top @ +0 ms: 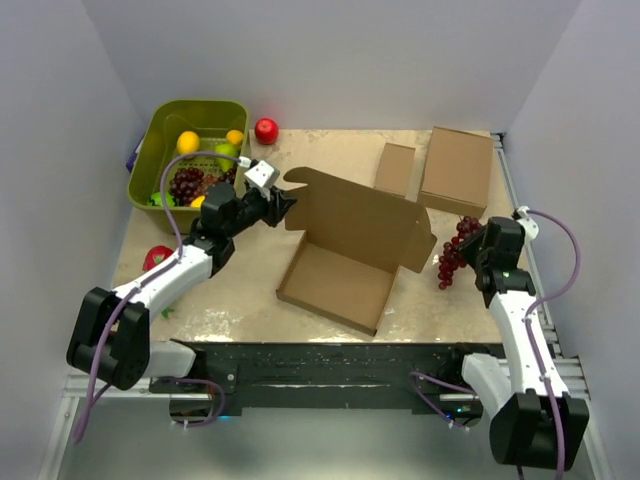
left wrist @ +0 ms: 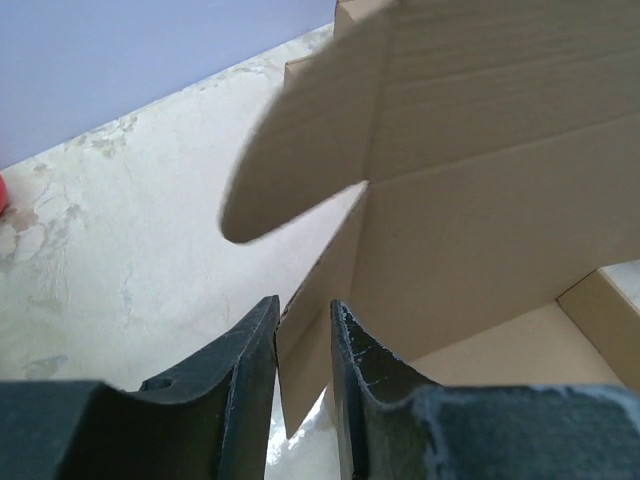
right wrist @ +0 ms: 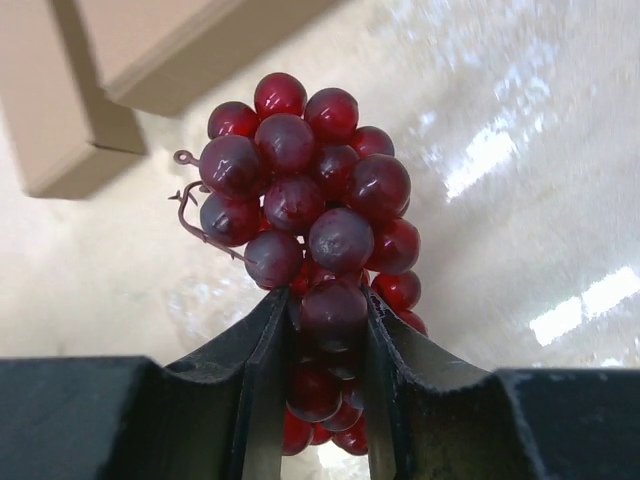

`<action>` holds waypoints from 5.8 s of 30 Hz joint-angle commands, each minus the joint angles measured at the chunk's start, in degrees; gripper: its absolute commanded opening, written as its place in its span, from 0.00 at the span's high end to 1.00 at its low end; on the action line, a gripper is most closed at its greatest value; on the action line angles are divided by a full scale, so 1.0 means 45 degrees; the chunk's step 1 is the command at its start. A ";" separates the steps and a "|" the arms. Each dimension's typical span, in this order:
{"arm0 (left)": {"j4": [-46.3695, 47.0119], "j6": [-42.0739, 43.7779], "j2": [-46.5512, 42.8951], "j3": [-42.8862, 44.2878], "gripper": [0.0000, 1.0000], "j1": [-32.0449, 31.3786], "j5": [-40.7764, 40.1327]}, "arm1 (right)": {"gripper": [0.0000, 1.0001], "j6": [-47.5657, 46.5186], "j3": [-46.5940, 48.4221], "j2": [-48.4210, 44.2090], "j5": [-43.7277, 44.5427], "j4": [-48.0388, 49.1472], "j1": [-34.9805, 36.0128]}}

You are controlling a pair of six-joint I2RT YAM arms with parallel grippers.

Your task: Fold the paper box

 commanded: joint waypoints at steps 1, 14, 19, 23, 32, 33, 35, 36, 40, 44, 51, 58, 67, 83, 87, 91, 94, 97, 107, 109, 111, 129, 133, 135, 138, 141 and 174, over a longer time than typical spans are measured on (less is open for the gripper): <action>-0.0055 0.0218 0.0165 0.0322 0.67 0.0006 -0.0322 | 0.96 -0.0129 0.0385 -0.0732 0.0055 0.1056 0.0030; -0.0894 0.0061 -0.0772 0.0829 0.16 0.0045 -0.0692 | 0.98 0.0205 0.3685 -0.1632 0.1675 0.2246 0.0030; -0.1578 -0.0055 -0.1474 0.1064 0.11 0.0259 -0.1474 | 1.00 -0.0498 0.4546 -0.1924 -0.0891 0.4684 0.0010; -0.2008 -0.0406 -0.2236 0.1395 0.09 0.1019 -0.1379 | 1.00 -0.0869 0.5110 -0.1769 -0.3925 0.6620 0.0049; -0.2712 -0.0661 -0.3721 0.1553 0.04 0.1880 -0.1805 | 1.00 -0.2937 0.7785 -0.0112 -0.7390 0.5496 0.2446; -0.2731 -0.0642 -0.3741 0.1533 0.04 0.1920 -0.1923 | 1.00 -0.3694 0.8021 0.0065 -0.7271 0.5180 0.3496; -0.2790 -0.0583 -0.3741 0.1552 0.04 0.2017 -0.2061 | 1.00 -0.4169 0.8528 0.0475 -0.7095 0.4865 0.4400; -0.2848 -0.0525 -0.3780 0.1552 0.05 0.2037 -0.2119 | 1.00 -0.4461 0.8667 0.0864 -0.7152 0.4362 0.5178; -0.2986 0.0080 -0.4538 0.1281 0.05 0.2037 -0.4763 | 1.00 -0.4931 0.8961 0.1648 -0.7915 0.3500 0.6745; -0.2986 0.0686 -0.5108 0.1006 0.05 0.2057 -0.5812 | 1.00 -0.5577 0.8011 0.2020 -0.6765 0.2247 0.8289; -0.2888 0.0745 -0.4835 0.0927 0.07 0.2037 -0.5030 | 1.00 -0.4953 0.4959 0.2293 -0.4887 0.3184 1.0242; -0.2809 0.0745 -0.4523 0.0869 0.06 0.2037 -0.4503 | 1.00 -0.4270 0.3611 0.3698 -0.4361 0.2833 1.0478; -0.2790 0.0745 -0.4308 0.0830 0.06 0.2037 -0.4191 | 1.00 -0.3604 0.2361 0.5417 -0.4046 0.4102 1.0850; -0.2868 0.0745 -0.3839 0.0908 0.02 0.2037 -0.3216 | 0.30 -0.4698 0.3257 0.6807 -0.3929 0.3051 1.0967; -0.2849 0.0745 -0.3449 0.1064 0.00 0.1998 -0.2063 | 0.01 -0.4893 0.3804 0.6338 -0.4145 0.2230 1.0967; -0.2849 0.0745 -0.3117 0.1162 0.00 0.1959 -0.0738 | 0.01 -0.5186 0.4641 0.5596 -0.3893 0.1389 1.0967; -0.2849 0.0707 -0.2746 0.1337 0.00 0.1920 -0.0033 | 0.01 -0.5439 0.5518 0.4796 -0.3172 0.0649 1.0967; -0.2907 0.0511 -0.2200 0.1532 0.00 0.1901 0.0067 | 0.01 -0.5848 0.6825 0.4075 -0.2469 0.0044 1.0967; -0.2849 0.0237 -0.0462 0.2312 0.02 0.1901 0.0673 | 0.01 -0.6145 0.9566 0.3973 -0.3317 -0.0839 0.7477; -0.2946 0.0237 -0.0207 0.2508 0.02 0.1901 0.0673 | 0.01 -0.5736 0.9508 0.3896 -0.4456 -0.0586 0.6170; -0.2985 0.0218 0.0106 0.2782 0.03 0.1901 0.0673 | 0.01 -0.5481 0.9159 0.3623 -0.4961 -0.0235 0.5424; -0.4100 0.1234 0.2587 0.4190 0.05 0.1920 0.0536 | 0.01 -0.3838 0.7027 0.3114 -0.8031 0.1896 0.2412; -0.3768 0.0902 0.3327 0.4189 0.06 0.1901 0.1958 | 0.01 -0.3839 0.7067 0.3251 -0.8285 0.1915 0.2412; -0.3241 0.0395 0.3485 0.4111 0.07 0.1862 0.2972 | 0.01 -0.3858 0.6989 0.3192 -0.8363 0.1935 0.2393; -0.2830 0.0082 0.3836 0.4091 0.08 0.1822 0.3484 | 0.01 -0.3975 0.6989 0.3153 -0.8383 0.1877 0.2393; -0.2693 -0.0289 0.4422 0.4325 0.09 0.1822 0.4010 | 0.01 -0.3956 0.7008 0.3153 -0.8539 0.1915 0.2393; -0.0193 -0.1814 0.4716 0.4658 1.00 0.2700 0.5458 | 0.01 -0.5301 0.5934 0.3131 -0.3542 0.1780 0.2393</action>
